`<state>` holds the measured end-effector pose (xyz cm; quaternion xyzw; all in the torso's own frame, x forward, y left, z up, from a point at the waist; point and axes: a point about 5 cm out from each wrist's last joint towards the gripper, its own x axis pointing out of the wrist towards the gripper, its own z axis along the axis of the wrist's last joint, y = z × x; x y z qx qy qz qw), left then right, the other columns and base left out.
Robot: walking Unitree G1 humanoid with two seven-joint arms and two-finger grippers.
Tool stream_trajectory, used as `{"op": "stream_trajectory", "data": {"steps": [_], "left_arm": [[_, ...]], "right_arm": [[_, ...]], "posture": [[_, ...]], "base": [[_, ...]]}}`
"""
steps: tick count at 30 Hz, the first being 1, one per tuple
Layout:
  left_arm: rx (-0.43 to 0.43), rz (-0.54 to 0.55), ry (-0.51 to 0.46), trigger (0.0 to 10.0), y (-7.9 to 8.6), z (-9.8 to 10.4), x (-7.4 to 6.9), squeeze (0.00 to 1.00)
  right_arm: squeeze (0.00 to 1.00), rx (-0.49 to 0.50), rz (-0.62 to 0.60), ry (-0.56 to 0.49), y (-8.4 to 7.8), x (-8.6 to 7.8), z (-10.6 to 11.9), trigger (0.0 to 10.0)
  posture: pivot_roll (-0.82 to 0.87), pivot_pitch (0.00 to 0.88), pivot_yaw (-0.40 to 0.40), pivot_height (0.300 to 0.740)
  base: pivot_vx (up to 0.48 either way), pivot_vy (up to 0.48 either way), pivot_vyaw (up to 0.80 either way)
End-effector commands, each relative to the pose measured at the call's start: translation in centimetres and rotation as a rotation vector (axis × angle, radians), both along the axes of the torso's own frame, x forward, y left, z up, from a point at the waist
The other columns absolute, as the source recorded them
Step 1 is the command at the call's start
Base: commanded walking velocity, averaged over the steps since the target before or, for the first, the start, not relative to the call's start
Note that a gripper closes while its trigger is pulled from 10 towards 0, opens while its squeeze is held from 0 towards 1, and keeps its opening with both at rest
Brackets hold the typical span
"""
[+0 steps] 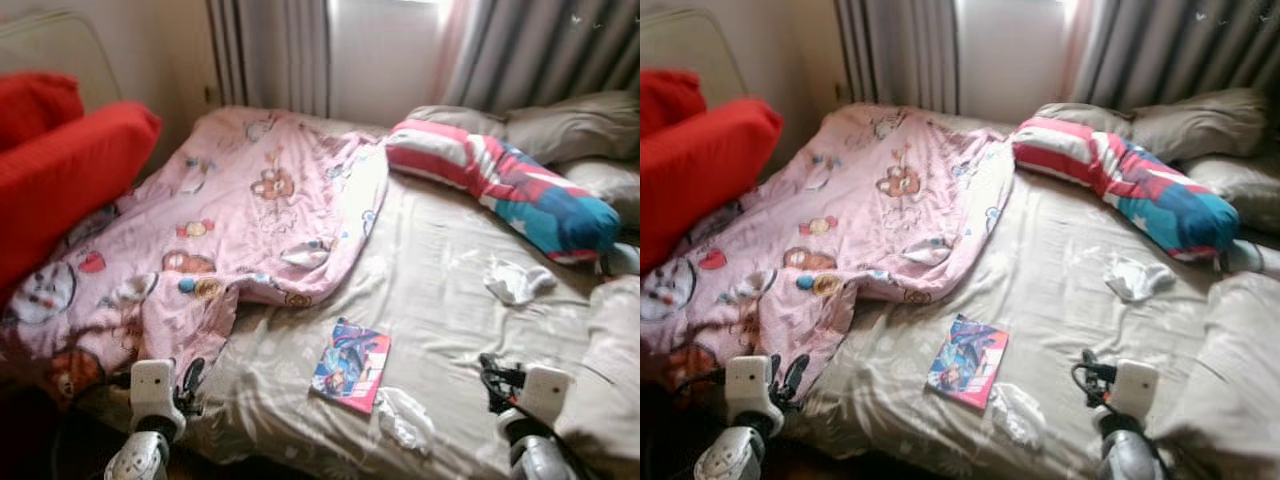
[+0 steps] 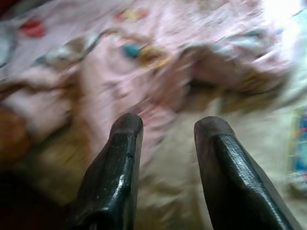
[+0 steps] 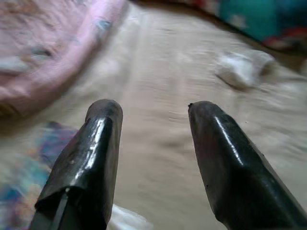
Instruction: Clean up the room
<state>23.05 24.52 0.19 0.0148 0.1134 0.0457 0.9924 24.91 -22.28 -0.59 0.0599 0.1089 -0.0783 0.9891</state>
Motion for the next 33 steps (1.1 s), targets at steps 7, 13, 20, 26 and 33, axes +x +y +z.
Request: {"op": "stream_trajectory", "data": {"steps": [7, 13, 20, 26, 33], "left_arm": [[-0.016, -0.02, -0.059, 10.0, -0.7, 1.3, 1.2, 0.0], [-0.023, -0.041, -0.084, 10.0, -1.2, 1.8, 1.8, 0.0], [-0.02, -0.061, -0.093, 10.0, -1.6, 2.2, 2.2, 0.0], [-0.013, -0.061, -0.082, 10.0, -1.3, 2.1, 1.8, 0.0], [-0.005, -0.068, -0.082, 10.0, -1.2, 2.4, 2.1, 0.0]], "right_arm": [[0.0, -0.017, -0.01, -0.006, -0.7, -0.6, -0.1, 10.0], [0.0, -0.016, 0.019, -0.039, 0.1, -0.2, 0.4, 10.0], [0.0, -0.013, -0.039, 0.001, -0.5, -0.4, 0.0, 10.0], [0.0, -0.015, -0.047, 0.036, -0.5, -0.5, -0.3, 10.0], [0.0, -0.013, -0.039, 0.048, -0.1, -0.4, -0.4, 10.0]], "posture": [[-0.03, 0.095, -0.038, 0.74], [-0.05, 0.103, -0.029, 0.74], [-0.04, 0.112, -0.025, 0.74], [-0.04, 0.112, -0.022, 0.725], [-0.03, 0.109, -0.019, 0.68]], "base": [[0.0, 0.0, 0.0], [0.0, 0.0, 0.0], [0.0, 0.0, 0.0], [0.0, 0.0, 0.0], [0.0, 0.0, 0.0]]}}
